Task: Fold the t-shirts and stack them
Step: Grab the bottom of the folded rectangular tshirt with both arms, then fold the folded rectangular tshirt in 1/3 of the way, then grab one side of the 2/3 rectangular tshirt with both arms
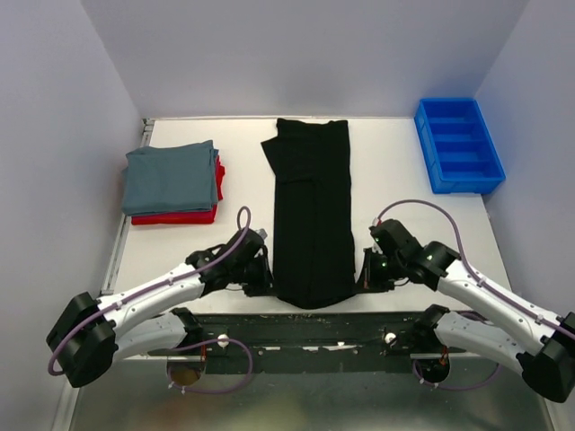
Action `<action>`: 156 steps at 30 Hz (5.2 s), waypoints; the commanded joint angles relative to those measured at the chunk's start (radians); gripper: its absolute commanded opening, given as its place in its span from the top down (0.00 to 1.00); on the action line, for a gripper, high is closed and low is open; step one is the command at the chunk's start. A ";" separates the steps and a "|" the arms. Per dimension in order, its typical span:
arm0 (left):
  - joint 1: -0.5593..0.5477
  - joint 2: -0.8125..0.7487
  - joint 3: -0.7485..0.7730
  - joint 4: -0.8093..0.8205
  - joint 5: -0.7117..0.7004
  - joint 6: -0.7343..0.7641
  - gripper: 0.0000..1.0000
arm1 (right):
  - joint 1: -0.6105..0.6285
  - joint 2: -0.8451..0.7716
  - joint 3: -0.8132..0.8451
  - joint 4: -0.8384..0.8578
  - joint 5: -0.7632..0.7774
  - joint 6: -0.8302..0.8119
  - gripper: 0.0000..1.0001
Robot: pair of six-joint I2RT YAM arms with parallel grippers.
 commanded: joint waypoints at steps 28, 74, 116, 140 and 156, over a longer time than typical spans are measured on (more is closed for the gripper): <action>0.415 0.561 0.512 0.246 -0.025 0.213 1.00 | -0.296 0.731 0.690 0.064 0.222 -0.323 0.99; 0.473 0.836 0.844 0.215 -0.192 0.331 0.26 | -0.431 1.014 0.965 0.128 0.220 -0.299 0.17; 0.369 0.586 0.293 0.333 -0.088 0.273 0.55 | -0.411 0.767 0.253 0.424 -0.068 -0.313 0.71; 0.353 0.447 0.279 0.236 -0.100 0.300 1.00 | -0.386 0.577 0.227 0.331 -0.066 -0.323 0.99; 0.309 0.014 0.276 -0.084 -0.093 0.274 1.00 | -0.386 0.023 0.189 0.003 -0.105 -0.323 0.99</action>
